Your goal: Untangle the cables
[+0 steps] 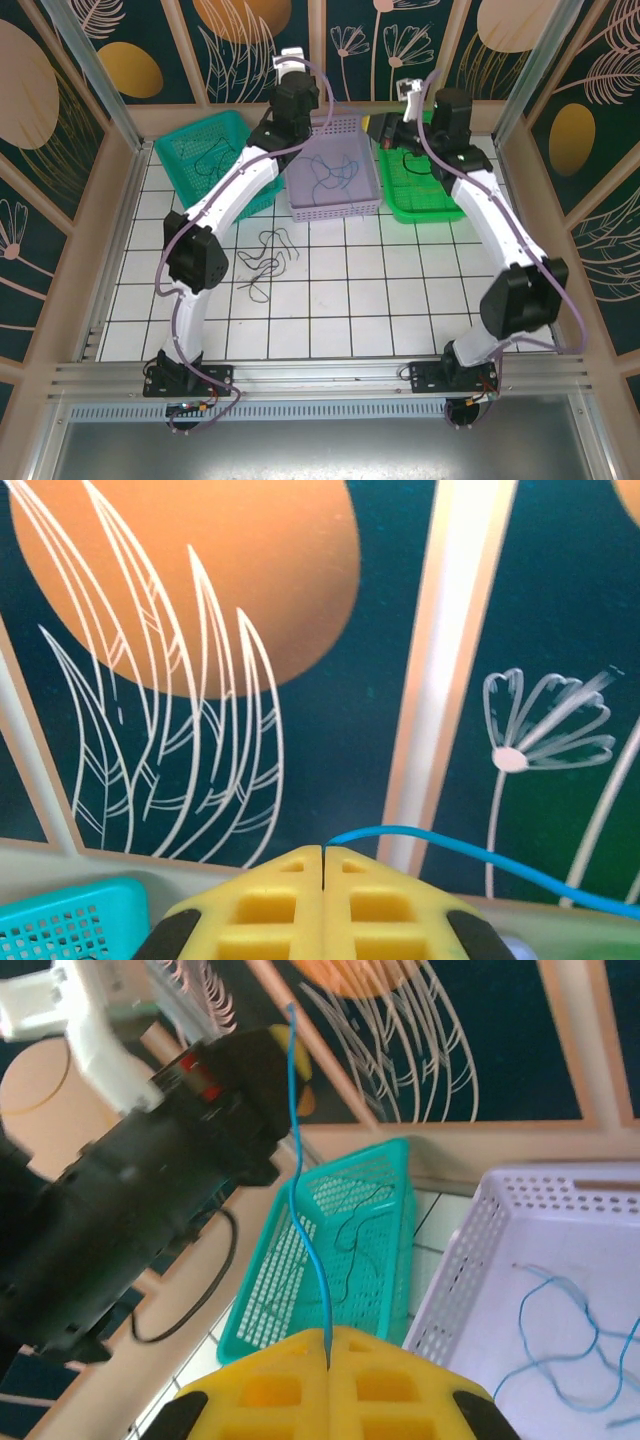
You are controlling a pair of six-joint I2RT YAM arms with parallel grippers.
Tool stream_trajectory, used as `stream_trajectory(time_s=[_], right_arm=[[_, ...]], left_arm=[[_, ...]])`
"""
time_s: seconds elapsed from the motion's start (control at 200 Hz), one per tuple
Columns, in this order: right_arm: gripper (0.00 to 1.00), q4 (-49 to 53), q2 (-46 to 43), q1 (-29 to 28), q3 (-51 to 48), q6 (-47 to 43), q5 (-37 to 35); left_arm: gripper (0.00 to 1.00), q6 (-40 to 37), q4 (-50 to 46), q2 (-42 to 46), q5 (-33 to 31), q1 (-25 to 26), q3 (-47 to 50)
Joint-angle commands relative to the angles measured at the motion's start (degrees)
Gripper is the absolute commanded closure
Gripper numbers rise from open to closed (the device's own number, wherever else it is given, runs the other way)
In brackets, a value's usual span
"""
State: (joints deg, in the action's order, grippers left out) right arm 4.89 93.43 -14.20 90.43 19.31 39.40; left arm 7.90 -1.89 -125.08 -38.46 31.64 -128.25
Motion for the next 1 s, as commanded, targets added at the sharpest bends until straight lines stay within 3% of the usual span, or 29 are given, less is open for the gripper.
stream_trajectory(time_s=[0.0,0.3,0.345,0.375,0.465,0.495,0.711,0.851,0.991], right_arm=[[1.0,-3.58,6.0,0.26,5.95,2.59,-3.57],[1.0,-5.44,22.93,0.27,12.39,1.7,-8.76],[1.0,-4.04,25.38,0.3,13.73,1.77,-9.7],[1.0,-2.35,26.82,0.3,14.81,1.95,-10.6],[1.0,3.43,30.57,0.46,18.46,2.63,-12.03],[1.0,5.43,31.21,0.44,19.2,2.9,-12.53],[1.0,12.54,35.61,0.56,22.55,5.65,-14.84],[1.0,12.41,38.35,0.32,25.5,6.45,-13.38],[1.0,14.44,40.79,-1.45,31.64,5.91,-12.66]], left_arm=[[1.0,2.16,-2.23,-3.24,-1.17,-2.76,-3.94],[1.0,4.99,-1.47,-13.16,11.64,-5.45,-6.09],[0.94,5.45,-3.13,-15.1,12.77,-5.46,-7.18],[0.83,5.82,-4.47,-16.16,13.26,-5.45,-8.03],[0.12,7.08,-7.73,-17.56,13.86,-5.45,-8.17],[0.02,7.75,-9.19,-17.54,13.09,-5.4,-7.96],[0.01,12.68,-14.89,-8.83,7.99,-5.58,1.41],[0.02,18.26,-17.85,-0.64,8.55,-5.54,9.02],[0.02,25.0,-16.74,10.08,12.98,-5.54,21.67]])
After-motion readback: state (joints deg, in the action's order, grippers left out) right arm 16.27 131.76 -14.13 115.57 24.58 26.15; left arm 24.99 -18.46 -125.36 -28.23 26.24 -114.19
